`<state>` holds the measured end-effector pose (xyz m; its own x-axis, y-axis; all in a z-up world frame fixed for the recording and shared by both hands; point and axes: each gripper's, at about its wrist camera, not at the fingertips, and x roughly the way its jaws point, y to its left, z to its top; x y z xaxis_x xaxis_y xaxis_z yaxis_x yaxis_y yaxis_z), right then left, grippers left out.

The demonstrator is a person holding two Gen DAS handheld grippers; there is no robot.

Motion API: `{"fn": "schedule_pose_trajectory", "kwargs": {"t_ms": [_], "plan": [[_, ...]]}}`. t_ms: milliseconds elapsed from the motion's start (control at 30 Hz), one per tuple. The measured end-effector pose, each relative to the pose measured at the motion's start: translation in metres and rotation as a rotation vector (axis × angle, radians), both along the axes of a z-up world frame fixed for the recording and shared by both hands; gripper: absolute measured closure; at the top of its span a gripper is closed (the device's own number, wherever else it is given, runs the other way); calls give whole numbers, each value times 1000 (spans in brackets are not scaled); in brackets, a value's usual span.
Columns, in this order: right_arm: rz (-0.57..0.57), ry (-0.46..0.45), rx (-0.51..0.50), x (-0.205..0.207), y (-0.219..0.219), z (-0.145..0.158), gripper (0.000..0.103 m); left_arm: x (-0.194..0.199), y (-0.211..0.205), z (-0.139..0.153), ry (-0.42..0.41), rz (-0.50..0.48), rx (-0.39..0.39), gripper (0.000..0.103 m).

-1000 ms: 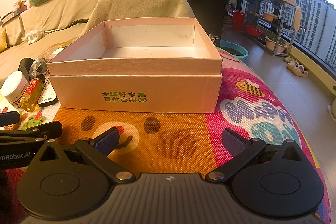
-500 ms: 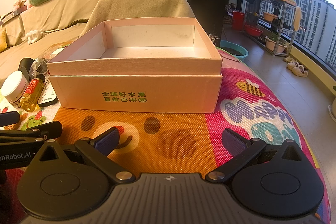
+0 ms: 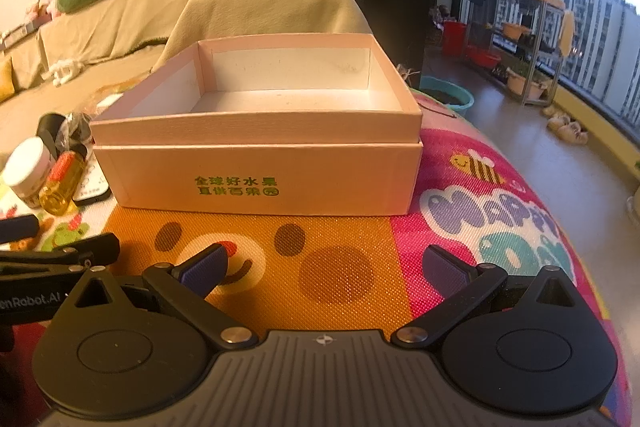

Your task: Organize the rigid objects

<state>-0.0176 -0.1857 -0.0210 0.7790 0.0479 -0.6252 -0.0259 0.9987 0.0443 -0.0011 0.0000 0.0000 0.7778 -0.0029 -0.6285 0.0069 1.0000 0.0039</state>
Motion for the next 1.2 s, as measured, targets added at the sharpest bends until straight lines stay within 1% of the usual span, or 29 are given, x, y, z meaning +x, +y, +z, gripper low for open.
{"fn": "schedule_pose_trajectory", "kwargs": {"t_ms": [100,167,200,233,267,300,333,367,400,467,500,533,567,667,733,767,833,867,900,933,967,1000,1067,1133,1200], "plan": [[31,52,-22,6,1,2,0,-1,0,1,-1,-1,-7,3],[37,83,-23,9,0,5,0,-2,4,1,-7,-7,-33,3],[41,86,-28,9,0,5,0,-4,8,3,-17,-12,-67,4],[44,87,-27,9,0,5,0,-10,15,4,-33,-25,-122,4],[51,88,-26,9,-1,4,0,-14,19,5,-43,-34,-151,5],[56,87,-24,9,-1,4,0,-23,25,8,-71,-45,-177,5],[62,86,-23,8,-2,4,0,-34,29,13,-124,-42,-161,5],[66,86,-21,8,-2,4,0,-41,31,18,-174,-29,-123,5],[72,87,-19,7,-3,4,0,-48,35,24,-241,0,-60,5],[77,87,-16,7,-3,4,0,-51,47,32,-324,68,39,5],[78,85,-16,7,-3,4,0,-46,53,34,-321,87,58,5],[80,83,-18,7,-3,4,0,-37,60,34,-289,101,61,5],[82,80,-18,6,-3,4,0,-27,67,34,-251,96,45,5],[92,76,-17,4,-4,4,0,-5,69,23,-198,33,25,5],[94,75,-20,3,-3,4,0,8,69,15,-178,24,18,5],[92,74,-23,3,-3,4,0,14,71,13,-150,22,2,5],[89,72,-27,2,-1,4,0,22,79,11,-115,-10,-67,7],[89,67,-29,2,-1,4,0,22,82,10,-115,-25,-102,9],[88,67,-28,1,-1,4,0,19,85,9,-126,-21,-117,17],[87,66,-28,1,-1,4,0,15,88,8,-142,-4,-117,36],[86,66,-30,2,0,4,0,11,94,10,-157,17,-118,39],[86,67,-34,2,0,4,0,10,98,12,-153,25,-135,39],[85,64,-44,1,2,5,0,-1,112,12,-137,20,-196,39],[94,50,-69,-3,7,7,0,-17,120,11,-130,3,-202,39],[155,18,-105,-10,20,11,4,-38,128,9,-142,5,-194,39]]}}
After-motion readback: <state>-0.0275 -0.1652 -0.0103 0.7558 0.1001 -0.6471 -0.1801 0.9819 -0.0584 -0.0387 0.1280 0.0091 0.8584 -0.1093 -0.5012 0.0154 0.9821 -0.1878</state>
